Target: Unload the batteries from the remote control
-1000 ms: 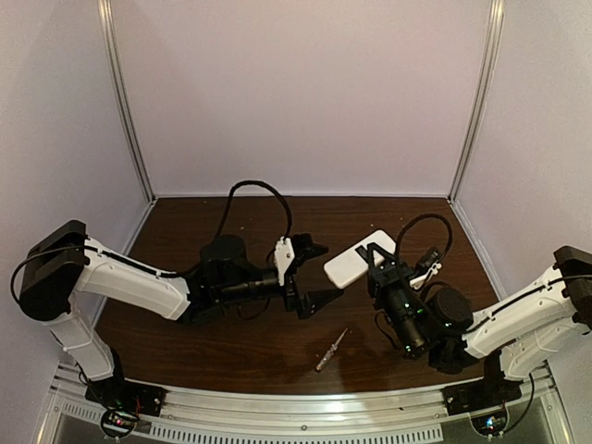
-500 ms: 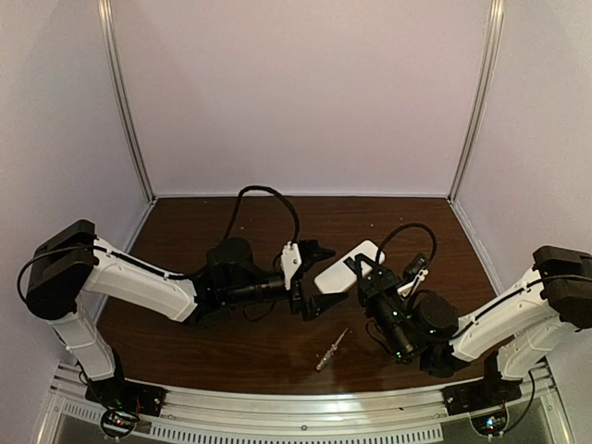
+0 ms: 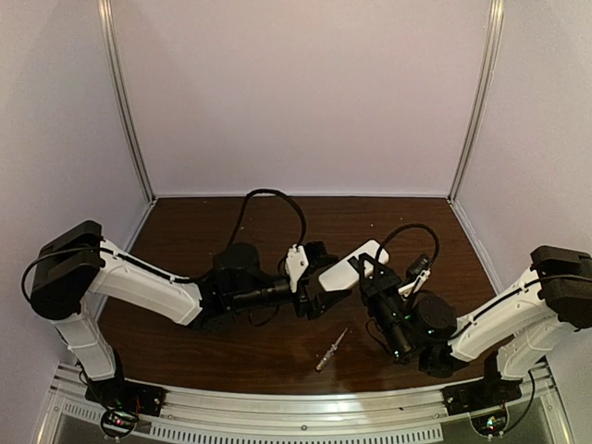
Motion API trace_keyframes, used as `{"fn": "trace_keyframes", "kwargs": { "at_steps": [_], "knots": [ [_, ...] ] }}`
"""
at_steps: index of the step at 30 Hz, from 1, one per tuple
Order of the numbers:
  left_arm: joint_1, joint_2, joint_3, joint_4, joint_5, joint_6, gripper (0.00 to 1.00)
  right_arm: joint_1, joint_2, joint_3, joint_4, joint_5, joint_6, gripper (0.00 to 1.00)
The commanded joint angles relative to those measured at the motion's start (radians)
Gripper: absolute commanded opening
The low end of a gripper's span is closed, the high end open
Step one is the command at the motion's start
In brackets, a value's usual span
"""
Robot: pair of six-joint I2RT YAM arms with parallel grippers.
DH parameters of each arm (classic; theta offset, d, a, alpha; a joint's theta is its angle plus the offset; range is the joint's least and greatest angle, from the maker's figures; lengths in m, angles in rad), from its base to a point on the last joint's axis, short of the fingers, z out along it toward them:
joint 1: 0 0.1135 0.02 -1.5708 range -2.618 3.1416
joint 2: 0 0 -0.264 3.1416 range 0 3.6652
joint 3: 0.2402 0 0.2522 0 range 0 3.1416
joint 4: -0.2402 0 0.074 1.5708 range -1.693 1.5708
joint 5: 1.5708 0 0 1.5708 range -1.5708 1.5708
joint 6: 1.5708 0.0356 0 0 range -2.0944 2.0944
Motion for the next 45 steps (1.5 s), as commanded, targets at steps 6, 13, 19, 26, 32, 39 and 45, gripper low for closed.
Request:
{"fn": "trace_keyframes", "kwargs": {
  "at_steps": [6,13,19,26,32,39,45],
  "knots": [
    [0.027,0.027,0.057,0.042,-0.124,-0.017,0.59,0.065,0.029,0.005,0.327,-0.016,-0.04,0.0],
    [0.027,0.028,0.064,0.031,-0.117,-0.02,0.31,0.086,0.03,0.003,0.344,0.015,-0.071,0.0],
    [0.027,0.028,0.082,-0.012,-0.097,-0.016,0.08,0.093,0.002,-0.007,0.314,0.017,-0.087,0.28],
    [0.028,0.02,0.089,-0.05,-0.062,-0.01,0.03,0.094,-0.091,-0.032,0.178,0.026,-0.085,0.69],
    [0.027,0.003,0.088,-0.096,-0.045,0.006,0.01,0.095,-0.205,-0.097,0.057,0.014,-0.112,0.99],
    [0.03,-0.052,0.066,-0.189,0.027,0.046,0.0,0.081,-0.578,-0.007,-0.861,-0.002,-0.131,1.0],
    [0.031,-0.114,0.041,-0.244,0.09,0.062,0.0,0.043,-0.773,0.085,-1.297,-0.131,-0.196,1.0]
  ]
}}
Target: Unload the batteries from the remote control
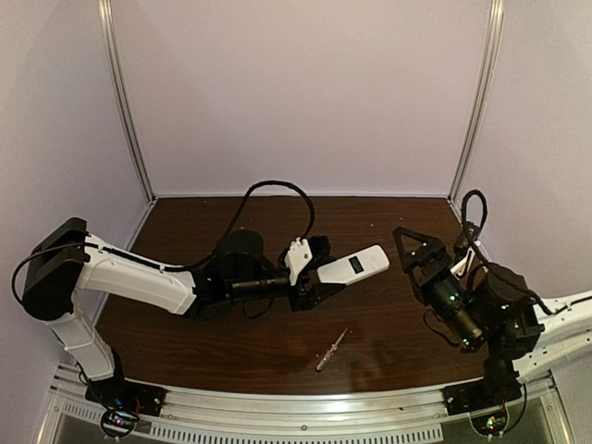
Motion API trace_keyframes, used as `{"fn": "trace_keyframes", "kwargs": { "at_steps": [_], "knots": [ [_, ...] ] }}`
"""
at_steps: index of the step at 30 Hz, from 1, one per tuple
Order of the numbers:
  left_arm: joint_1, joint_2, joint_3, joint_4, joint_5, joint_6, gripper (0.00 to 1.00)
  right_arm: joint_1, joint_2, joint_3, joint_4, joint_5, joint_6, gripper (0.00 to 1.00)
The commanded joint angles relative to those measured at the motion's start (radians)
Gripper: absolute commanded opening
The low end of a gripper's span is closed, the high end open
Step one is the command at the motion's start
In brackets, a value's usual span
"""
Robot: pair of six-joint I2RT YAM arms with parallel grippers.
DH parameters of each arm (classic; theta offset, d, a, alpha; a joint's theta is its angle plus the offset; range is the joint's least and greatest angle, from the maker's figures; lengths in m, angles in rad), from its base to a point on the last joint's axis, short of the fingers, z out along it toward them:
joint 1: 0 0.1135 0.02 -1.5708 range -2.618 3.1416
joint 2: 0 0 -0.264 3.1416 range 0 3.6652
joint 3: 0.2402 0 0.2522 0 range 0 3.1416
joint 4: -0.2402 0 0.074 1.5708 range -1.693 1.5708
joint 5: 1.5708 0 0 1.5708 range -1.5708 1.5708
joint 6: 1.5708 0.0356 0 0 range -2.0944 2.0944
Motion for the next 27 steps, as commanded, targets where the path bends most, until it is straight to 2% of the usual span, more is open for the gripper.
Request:
{"fn": "trace_keyframes", "kwargs": {
  "at_steps": [1,4,9,12,17,21,27],
  "knots": [
    [0.006,-0.073,-0.018,-0.018,0.072,0.033,0.0,-0.042,-0.106,0.045,-0.479,-0.15,-0.074,1.0],
    [0.008,-0.096,-0.021,-0.063,0.104,0.049,0.0,-0.08,-0.114,0.101,-0.609,-0.257,-0.108,1.0],
    [0.009,-0.136,-0.024,-0.157,0.168,0.079,0.0,-0.156,-0.09,0.147,-0.66,-0.482,-0.168,1.0],
    [0.011,-0.163,-0.034,-0.19,0.201,0.087,0.0,-0.191,-0.097,0.143,-0.646,-0.573,-0.201,1.0],
    [0.012,-0.196,-0.045,-0.233,0.248,0.106,0.0,-0.307,-0.092,0.123,-0.599,-0.839,-0.219,0.99],
    [0.012,-0.209,-0.046,-0.253,0.269,0.124,0.0,-0.377,-0.058,0.106,-0.533,-1.011,-0.209,0.93],
    [0.013,-0.205,-0.03,-0.284,0.287,0.143,0.0,-0.396,0.041,0.122,-0.446,-1.179,-0.195,0.85]
  ]
}}
